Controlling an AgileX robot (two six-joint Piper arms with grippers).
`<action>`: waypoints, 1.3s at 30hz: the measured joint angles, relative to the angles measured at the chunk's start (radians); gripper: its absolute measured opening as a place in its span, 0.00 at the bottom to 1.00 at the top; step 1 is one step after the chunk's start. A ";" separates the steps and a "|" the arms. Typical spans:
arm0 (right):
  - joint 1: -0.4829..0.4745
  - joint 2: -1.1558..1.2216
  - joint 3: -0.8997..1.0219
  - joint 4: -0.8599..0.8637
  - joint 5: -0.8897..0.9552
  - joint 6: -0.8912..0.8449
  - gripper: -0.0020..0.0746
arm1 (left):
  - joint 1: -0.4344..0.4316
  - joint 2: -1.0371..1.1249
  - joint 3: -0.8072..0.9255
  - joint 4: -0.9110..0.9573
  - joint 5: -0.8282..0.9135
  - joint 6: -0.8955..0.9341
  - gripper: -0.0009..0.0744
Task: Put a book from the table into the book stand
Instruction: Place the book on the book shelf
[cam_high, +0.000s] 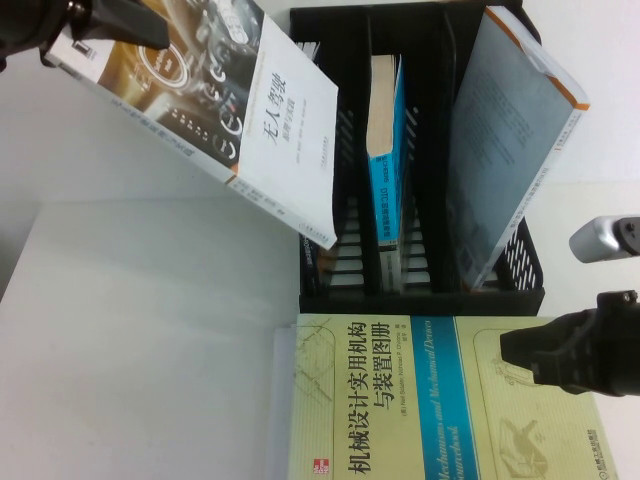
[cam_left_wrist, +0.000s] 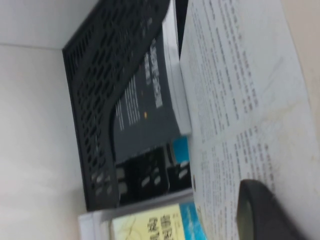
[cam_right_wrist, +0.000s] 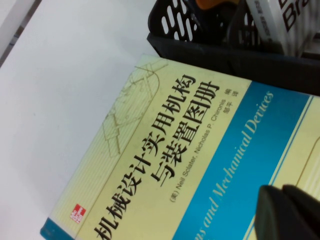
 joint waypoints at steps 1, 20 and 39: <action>0.000 0.000 0.000 0.000 0.000 0.000 0.02 | -0.002 0.002 0.000 0.000 -0.013 -0.005 0.14; 0.000 -0.004 0.000 -0.002 -0.006 0.000 0.02 | -0.261 0.110 -0.002 0.350 -0.226 -0.202 0.14; 0.000 -0.004 0.000 -0.002 0.000 0.000 0.02 | -0.343 0.279 -0.006 0.473 -0.391 -0.108 0.14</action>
